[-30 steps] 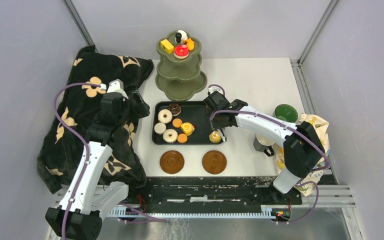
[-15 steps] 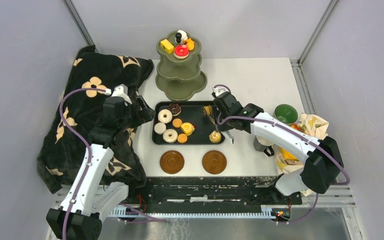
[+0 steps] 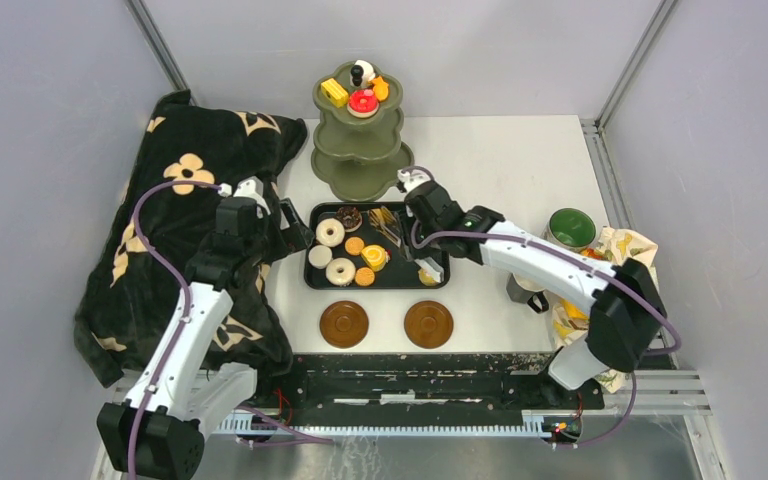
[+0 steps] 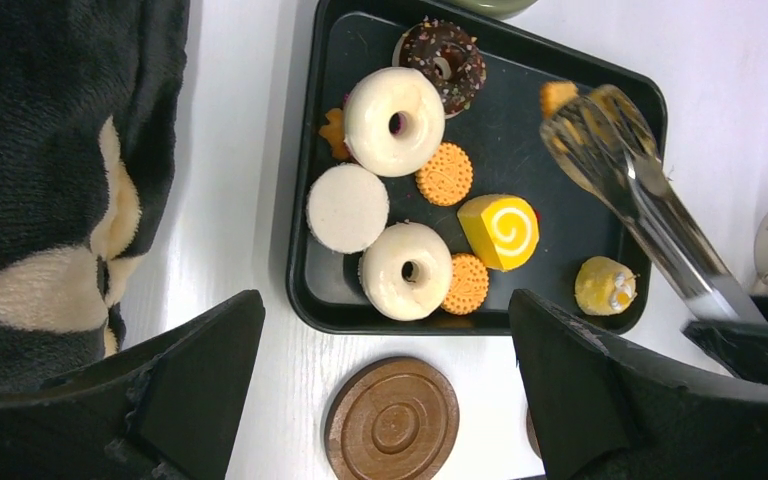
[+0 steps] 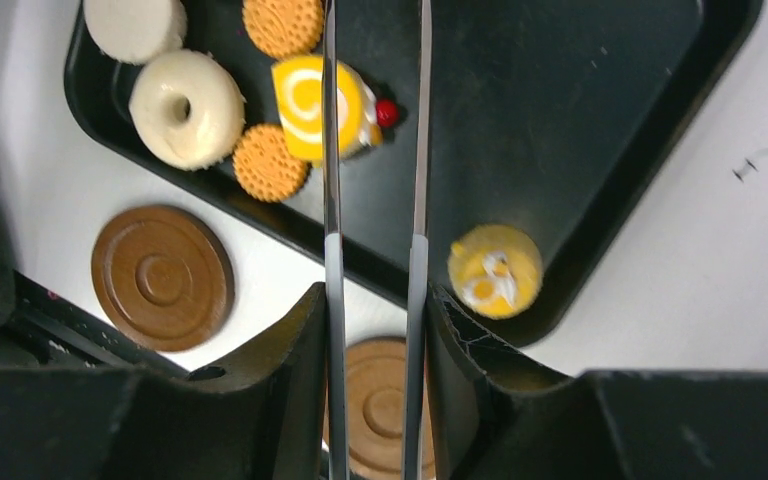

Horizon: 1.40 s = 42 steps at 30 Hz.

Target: Serve the afternoon tea

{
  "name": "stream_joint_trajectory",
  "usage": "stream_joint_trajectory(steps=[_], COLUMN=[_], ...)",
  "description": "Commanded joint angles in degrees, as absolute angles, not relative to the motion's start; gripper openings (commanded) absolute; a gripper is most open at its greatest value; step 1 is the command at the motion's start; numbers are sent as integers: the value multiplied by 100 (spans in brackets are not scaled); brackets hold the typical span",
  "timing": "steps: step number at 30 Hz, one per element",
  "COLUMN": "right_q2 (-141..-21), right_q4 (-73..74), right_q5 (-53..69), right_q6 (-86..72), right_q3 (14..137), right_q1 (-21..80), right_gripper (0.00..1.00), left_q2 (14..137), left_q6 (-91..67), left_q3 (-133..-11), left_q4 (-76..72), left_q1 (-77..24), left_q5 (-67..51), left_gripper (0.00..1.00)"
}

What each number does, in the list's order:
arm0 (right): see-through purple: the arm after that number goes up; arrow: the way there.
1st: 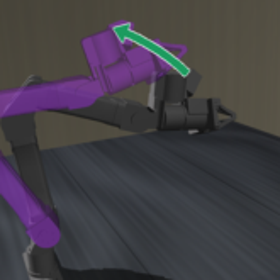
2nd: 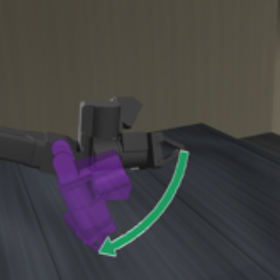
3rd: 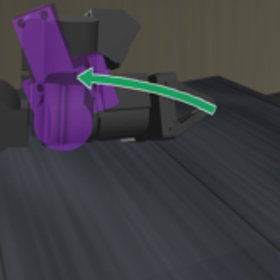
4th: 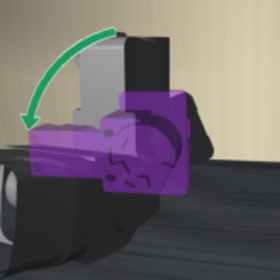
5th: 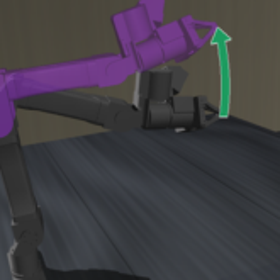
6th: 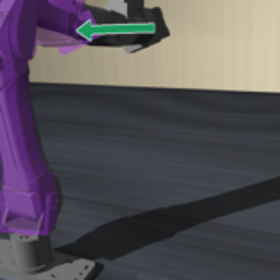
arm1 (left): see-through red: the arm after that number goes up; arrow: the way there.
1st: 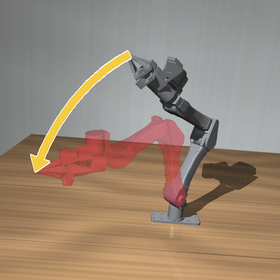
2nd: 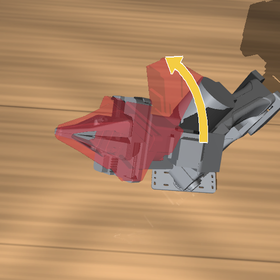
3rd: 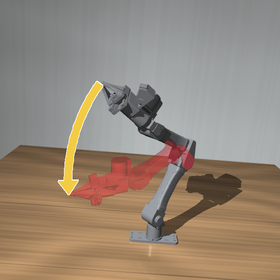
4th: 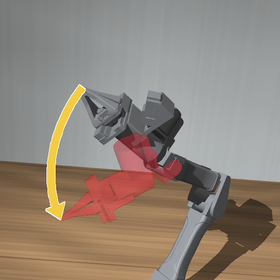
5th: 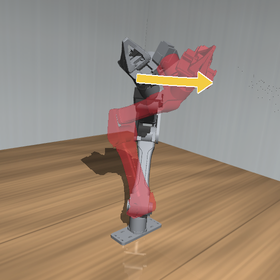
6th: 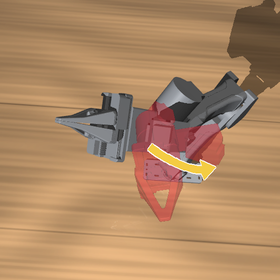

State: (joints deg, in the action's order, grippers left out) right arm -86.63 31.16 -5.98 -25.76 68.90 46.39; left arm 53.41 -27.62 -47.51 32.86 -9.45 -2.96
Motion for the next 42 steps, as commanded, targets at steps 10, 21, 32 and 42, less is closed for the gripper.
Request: stream_joint_trajectory(steps=[10,21,32,42], right_q2=[-10298,-11915,-12329,-13026], right_q4=[1884,2076,563,605], right_q5=[-907,-1232,-1618,-1956], right_q6=[-2466,-2292,-2285,-2435], right_q3=[8589,10074,9864,10700], right_q1=[4719,4720,4719,4720], right_gripper=[2,2,4,4], left_q2=[4903,4642,4550,4628], left_q6=[-2457,-2318,-2255,-2307], left_q3=[-5238,-5174,-4800,-4788], left_q4=[3610,3357,3208,3235], left_q1=[-946,-948,-959,-966], left_q5=[-188,-2,-395,-337], left_gripper=[99,99,99,99])
